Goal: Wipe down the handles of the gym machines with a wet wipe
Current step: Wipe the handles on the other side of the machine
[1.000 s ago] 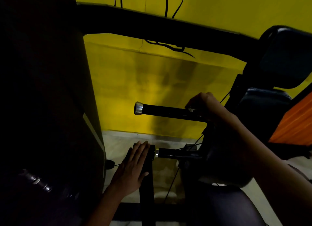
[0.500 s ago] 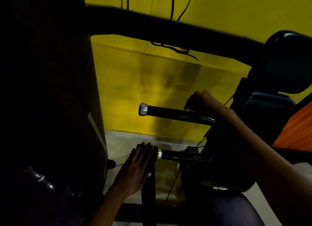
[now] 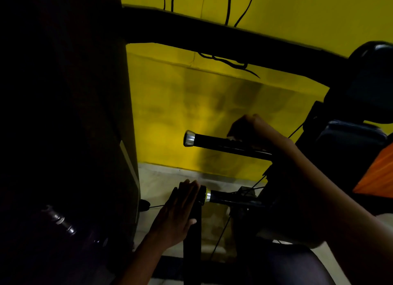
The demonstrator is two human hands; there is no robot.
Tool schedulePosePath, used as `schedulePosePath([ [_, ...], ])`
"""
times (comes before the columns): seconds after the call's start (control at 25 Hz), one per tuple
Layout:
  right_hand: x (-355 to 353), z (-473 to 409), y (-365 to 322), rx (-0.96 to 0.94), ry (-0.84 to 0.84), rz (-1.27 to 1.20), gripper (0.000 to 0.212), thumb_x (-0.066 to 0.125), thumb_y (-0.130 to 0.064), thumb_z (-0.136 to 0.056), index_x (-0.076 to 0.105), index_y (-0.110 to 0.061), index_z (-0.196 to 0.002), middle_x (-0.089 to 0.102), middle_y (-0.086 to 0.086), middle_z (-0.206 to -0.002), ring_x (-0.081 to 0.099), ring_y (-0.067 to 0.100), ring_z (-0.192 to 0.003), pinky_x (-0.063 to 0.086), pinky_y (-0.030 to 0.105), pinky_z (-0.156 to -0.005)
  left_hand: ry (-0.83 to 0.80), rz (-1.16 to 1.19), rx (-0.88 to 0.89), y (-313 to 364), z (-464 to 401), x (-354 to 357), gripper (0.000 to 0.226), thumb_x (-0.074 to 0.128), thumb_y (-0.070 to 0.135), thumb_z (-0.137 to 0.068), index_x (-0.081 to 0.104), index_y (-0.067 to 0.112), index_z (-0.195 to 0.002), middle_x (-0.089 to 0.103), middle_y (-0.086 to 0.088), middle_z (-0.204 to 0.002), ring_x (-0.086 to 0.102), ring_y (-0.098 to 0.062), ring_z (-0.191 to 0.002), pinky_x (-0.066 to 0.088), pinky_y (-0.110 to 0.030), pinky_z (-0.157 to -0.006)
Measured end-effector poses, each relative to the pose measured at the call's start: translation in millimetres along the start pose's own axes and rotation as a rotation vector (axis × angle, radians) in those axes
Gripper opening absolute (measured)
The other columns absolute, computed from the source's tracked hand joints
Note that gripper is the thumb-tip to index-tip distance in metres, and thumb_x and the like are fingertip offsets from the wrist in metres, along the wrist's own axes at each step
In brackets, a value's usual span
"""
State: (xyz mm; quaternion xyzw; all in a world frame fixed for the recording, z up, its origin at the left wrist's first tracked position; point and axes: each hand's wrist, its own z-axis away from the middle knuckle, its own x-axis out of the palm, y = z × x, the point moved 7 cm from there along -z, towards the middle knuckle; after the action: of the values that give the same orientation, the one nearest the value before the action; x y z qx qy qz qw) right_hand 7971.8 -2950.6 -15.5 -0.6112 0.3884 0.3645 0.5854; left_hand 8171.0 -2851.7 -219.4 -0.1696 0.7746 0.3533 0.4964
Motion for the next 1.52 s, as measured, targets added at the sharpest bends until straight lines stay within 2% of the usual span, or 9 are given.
schedulePosePath([
  [0.08, 5, -5, -6, -0.057, -0.027, 0.05, 0.021, 0.056, -0.005, -0.088, 0.065, 0.001, -0.105, 0.064, 0.011, -0.099, 0.062, 0.016, -0.082, 0.05, 0.024, -0.077, 0.016, 0.011, 0.023, 1, -1, 2, 0.08, 0.043, 0.042, -0.092, -0.002, 0.014, -0.152, -0.012, 0.0, -0.16, -0.013, -0.016, -0.146, -0.005, -0.031, -0.117],
  [0.16, 17, -3, -41, -0.261, -0.06, 0.14, 0.012, 0.061, 0.009, -0.075, 0.067, 0.015, -0.082, 0.066, 0.026, -0.088, 0.064, 0.025, -0.077, 0.046, 0.033, -0.072, -0.035, 0.062, 0.025, -1, -4, 8, 0.09, 0.054, 0.035, -0.09, -0.011, 0.02, -0.151, -0.017, 0.005, -0.158, -0.015, -0.015, -0.146, 0.001, -0.039, -0.12],
  [0.4, 33, -23, -42, -0.302, -0.073, 0.224, 0.006, 0.067, -0.002, -0.073, 0.071, 0.003, -0.074, 0.069, 0.021, -0.083, 0.067, 0.034, -0.078, 0.048, 0.033, -0.065, -0.066, 0.039, 0.02, 2, -5, 7, 0.099, 0.055, 0.035, -0.089, -0.027, 0.031, -0.144, -0.024, 0.011, -0.156, -0.022, -0.012, -0.144, -0.005, -0.035, -0.118],
  [0.56, 51, -31, -56, -0.245, -0.034, 0.181, 0.016, 0.064, -0.002, -0.079, 0.07, 0.004, -0.093, 0.068, 0.022, -0.097, 0.064, 0.035, -0.09, 0.05, 0.041, -0.076, -0.033, 0.003, 0.024, 0, -4, 5, 0.094, 0.059, 0.037, -0.086, -0.006, 0.02, -0.151, -0.009, 0.004, -0.16, -0.011, -0.016, -0.147, 0.003, -0.039, -0.118],
  [0.76, 46, -14, -59, -0.314, -0.015, 0.173, 0.013, 0.063, -0.003, -0.082, 0.069, 0.008, -0.081, 0.064, 0.021, -0.077, 0.062, 0.03, -0.073, 0.042, 0.035, -0.063, -0.05, 0.043, 0.011, -4, -5, 13, 0.092, 0.056, 0.037, -0.088, -0.011, 0.023, -0.151, -0.014, 0.005, -0.159, -0.013, -0.015, -0.146, 0.004, -0.039, -0.121],
  [0.88, 24, 10, -19, -0.356, 0.024, 0.149, 0.031, 0.058, -0.017, -0.082, 0.066, 0.01, -0.068, 0.063, 0.022, -0.063, 0.062, 0.028, -0.058, 0.048, 0.036, -0.053, -0.002, -0.037, 0.036, -4, -2, 10, 0.082, 0.045, 0.045, -0.091, 0.0, 0.015, -0.152, -0.004, -0.001, -0.16, -0.003, -0.021, -0.147, 0.003, -0.035, -0.118],
  [0.96, 10, 29, 9, -0.403, 0.057, 0.22, 0.038, 0.052, -0.023, -0.08, 0.065, 0.007, -0.062, 0.062, 0.021, -0.058, 0.062, 0.031, -0.051, 0.051, 0.041, -0.048, 0.017, -0.071, 0.033, -3, -3, 7, 0.091, 0.058, 0.043, -0.084, 0.004, 0.015, -0.152, -0.001, 0.0, -0.161, 0.001, -0.021, -0.147, 0.001, -0.03, -0.117],
  [1.12, -17, 52, 54, -0.236, 0.113, 0.224, 0.005, 0.066, 0.004, -0.075, 0.069, 0.006, -0.077, 0.068, 0.021, -0.075, 0.066, 0.034, -0.069, 0.053, 0.05, -0.062, 0.014, -0.072, 0.018, -2, -6, 8, 0.102, 0.071, 0.039, -0.077, 0.006, 0.015, -0.152, 0.003, 0.0, -0.16, 0.003, -0.021, -0.147, -0.001, -0.028, -0.118],
  [1.52, -23, 93, 96, 0.095, 0.277, 0.269, 0.004, 0.06, 0.005, -0.081, 0.064, 0.003, -0.08, 0.064, 0.018, -0.074, 0.064, 0.034, -0.067, 0.054, 0.046, -0.059, -0.008, -0.064, -0.009, -3, -7, 10, 0.103, 0.07, 0.039, -0.077, 0.002, 0.019, -0.152, 0.005, -0.001, -0.16, 0.001, -0.019, -0.147, 0.013, -0.033, -0.118],
])
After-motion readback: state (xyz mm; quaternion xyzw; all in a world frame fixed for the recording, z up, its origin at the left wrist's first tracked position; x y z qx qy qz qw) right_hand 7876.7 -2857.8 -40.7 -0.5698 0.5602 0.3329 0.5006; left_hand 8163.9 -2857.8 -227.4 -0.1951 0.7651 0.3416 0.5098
